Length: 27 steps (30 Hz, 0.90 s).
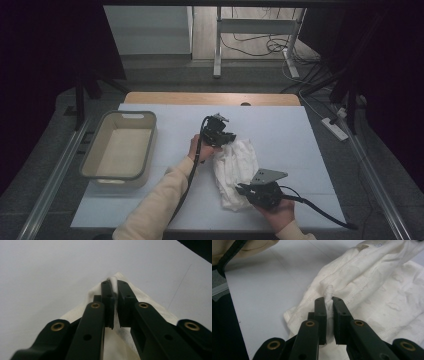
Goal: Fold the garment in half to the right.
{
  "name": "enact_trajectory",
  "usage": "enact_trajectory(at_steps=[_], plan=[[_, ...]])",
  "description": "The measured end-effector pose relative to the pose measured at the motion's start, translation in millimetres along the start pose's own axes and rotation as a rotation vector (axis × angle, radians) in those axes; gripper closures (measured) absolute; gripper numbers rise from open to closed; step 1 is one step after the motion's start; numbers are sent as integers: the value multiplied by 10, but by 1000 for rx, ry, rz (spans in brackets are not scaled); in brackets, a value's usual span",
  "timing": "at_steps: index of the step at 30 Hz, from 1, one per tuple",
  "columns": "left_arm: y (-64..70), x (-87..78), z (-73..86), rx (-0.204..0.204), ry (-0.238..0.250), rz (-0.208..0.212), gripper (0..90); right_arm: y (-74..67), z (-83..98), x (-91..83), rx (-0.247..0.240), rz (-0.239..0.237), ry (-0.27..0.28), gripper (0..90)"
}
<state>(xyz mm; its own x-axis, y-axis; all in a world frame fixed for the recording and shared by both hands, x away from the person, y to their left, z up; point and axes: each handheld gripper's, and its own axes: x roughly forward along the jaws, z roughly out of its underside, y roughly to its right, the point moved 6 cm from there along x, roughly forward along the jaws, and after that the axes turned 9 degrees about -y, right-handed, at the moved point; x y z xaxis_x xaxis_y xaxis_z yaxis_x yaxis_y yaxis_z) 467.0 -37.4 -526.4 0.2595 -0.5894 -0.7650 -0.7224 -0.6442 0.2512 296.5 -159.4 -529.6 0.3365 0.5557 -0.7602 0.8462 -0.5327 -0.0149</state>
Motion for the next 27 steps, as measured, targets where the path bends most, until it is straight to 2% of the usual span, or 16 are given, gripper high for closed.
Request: enact_trajectory(at_steps=[3, 7, 13, 16, 18, 20, 22, 27], plan=[[10, 49, -20, 5, -7, -1, 834, 34, 31, -10, 6, 8, -9, 825], [-14, 99, -35, 1, -15, -6, 824, 92, 59, -33, 40, 10, -2, 822], [-2, 152, -68, 5, -23, 2, 824, 111, 86, -54, 37, 25, -9, 819], [26, 163, -90, 10, -18, 7, 795, 133, 108, -74, 47, 33, -9, 797], [56, 152, -104, 21, -9, 19, 728, 153, 131, -107, 57, 41, -7, 773], [87, 124, -113, 40, -10, 17, 575, 165, 163, -156, 69, 49, 1, 724], [104, 72, -116, 54, -3, 14, 456, 177, 210, -216, 66, 79, 6, 656], [102, -100, -92, 63, 30, -5, 412, 224, 258, -331, 105, 118, 40, 573]])
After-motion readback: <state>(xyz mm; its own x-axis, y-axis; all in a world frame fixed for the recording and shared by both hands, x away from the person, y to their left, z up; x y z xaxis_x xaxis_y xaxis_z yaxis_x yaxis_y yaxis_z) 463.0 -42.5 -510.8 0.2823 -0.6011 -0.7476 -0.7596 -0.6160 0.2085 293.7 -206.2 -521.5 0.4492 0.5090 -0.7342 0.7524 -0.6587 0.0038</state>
